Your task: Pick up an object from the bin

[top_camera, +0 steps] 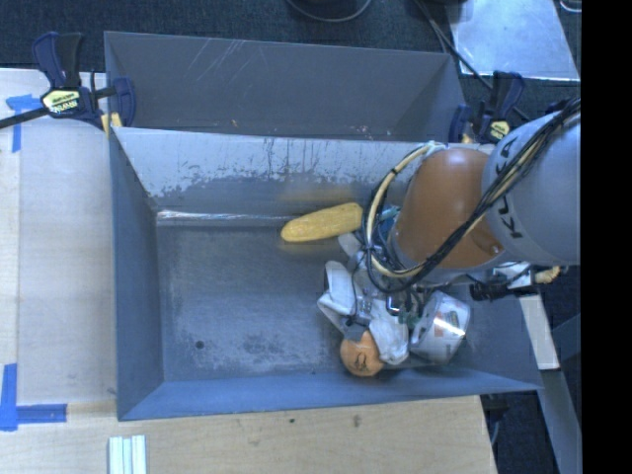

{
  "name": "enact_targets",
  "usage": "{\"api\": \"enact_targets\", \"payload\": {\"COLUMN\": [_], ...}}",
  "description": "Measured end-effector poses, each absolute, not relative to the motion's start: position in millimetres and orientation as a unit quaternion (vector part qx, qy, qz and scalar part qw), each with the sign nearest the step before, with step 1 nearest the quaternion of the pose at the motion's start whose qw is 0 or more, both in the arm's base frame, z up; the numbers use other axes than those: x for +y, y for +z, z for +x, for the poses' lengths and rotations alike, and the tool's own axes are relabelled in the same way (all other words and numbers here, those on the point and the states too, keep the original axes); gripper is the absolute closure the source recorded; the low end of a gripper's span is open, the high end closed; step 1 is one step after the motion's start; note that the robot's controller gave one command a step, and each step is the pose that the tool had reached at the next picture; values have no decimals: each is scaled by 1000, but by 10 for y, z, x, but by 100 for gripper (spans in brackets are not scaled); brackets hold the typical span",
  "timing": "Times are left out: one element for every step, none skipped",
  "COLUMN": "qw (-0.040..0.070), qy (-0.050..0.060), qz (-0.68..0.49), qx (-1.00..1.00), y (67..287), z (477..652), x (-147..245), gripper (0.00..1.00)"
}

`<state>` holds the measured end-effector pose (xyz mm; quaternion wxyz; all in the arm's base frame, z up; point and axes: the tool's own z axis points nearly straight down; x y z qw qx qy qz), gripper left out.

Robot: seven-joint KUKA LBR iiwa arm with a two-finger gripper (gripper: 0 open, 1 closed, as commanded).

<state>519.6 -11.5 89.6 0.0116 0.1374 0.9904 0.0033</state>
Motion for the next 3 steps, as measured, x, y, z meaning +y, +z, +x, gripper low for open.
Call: {"api": "enact_targets", "payload": {"qw": [9, 9, 13], "qy": [2, 2, 2], "qz": [155, 155, 172], "qx": [988, 988, 985], "y": [903, 903, 2582], "z": [5093, 5093, 5225], "x": [-254, -254, -348], "gripper": [100, 100, 100]}}
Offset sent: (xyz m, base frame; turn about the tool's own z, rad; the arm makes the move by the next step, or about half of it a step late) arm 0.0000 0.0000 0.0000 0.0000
